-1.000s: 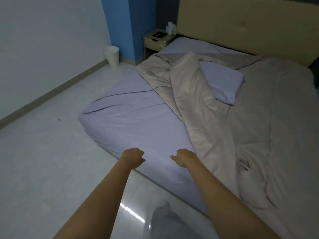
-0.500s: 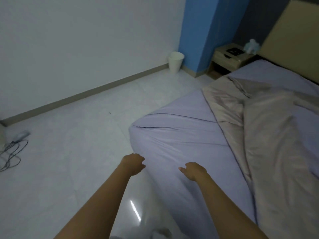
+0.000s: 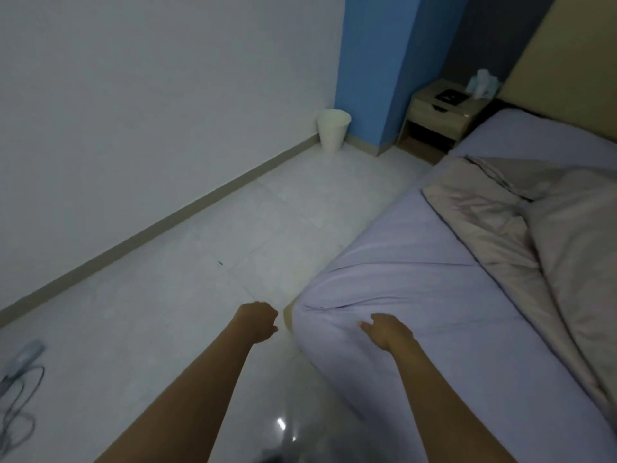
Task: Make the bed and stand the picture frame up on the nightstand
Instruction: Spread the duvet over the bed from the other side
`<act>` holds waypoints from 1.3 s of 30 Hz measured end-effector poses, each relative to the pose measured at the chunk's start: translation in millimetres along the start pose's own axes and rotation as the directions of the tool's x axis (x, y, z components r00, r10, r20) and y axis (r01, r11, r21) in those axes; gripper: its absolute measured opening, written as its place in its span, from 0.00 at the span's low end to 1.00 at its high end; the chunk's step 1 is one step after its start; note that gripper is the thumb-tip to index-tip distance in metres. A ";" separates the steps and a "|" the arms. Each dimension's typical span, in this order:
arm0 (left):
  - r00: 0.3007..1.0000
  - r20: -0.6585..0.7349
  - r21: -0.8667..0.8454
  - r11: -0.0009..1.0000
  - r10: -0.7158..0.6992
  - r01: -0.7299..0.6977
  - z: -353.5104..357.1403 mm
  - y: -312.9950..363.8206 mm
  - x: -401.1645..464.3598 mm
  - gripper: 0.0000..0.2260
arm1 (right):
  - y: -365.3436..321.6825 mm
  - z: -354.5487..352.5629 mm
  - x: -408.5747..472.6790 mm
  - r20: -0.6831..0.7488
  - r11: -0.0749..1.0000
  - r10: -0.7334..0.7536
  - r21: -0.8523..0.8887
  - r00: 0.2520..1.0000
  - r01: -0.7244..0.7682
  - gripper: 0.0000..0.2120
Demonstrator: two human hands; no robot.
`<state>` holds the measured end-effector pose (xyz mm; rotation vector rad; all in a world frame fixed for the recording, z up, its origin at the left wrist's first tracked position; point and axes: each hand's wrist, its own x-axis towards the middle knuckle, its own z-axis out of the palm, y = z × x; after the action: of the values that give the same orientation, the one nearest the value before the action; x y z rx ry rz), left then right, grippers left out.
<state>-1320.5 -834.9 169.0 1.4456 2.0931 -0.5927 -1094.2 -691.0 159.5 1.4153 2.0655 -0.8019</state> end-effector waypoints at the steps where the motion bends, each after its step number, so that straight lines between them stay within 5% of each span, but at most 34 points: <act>1: 1.000 0.009 0.017 1.000 0.011 -0.011 -9.4 -12.9 11.0 0.23 | -11.7 -3.6 2.7 -0.005 1.000 0.008 0.026 1.000 -0.007 0.33; 10: 0.962 -0.006 0.107 0.957 0.273 -0.271 -104.0 -29.1 117.4 0.24 | -35.7 -60.7 46.9 -0.030 0.968 0.193 0.169 0.981 -0.185 0.33; 20: 0.944 0.005 0.225 0.919 0.331 -0.324 -205.1 -96.2 238.7 0.24 | -74.6 -128.8 120.5 0.025 0.922 0.285 0.268 0.958 -0.281 0.37; 29: 0.757 0.103 0.427 0.659 0.646 -0.620 -316.0 -92.0 362.2 0.23 | -138.2 -181.0 175.3 0.010 0.763 0.533 0.427 0.846 -0.486 0.34; 39: 0.617 0.221 0.558 0.421 0.755 -0.715 -403.5 -52.4 442.4 0.23 | -188.0 -216.5 202.9 0.090 0.547 0.686 0.590 0.722 -0.594 0.32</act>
<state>-1568.1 -288.0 199.0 2.5572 1.0441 -0.8649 -1354.8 -459.9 204.7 2.4450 1.1879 -1.0516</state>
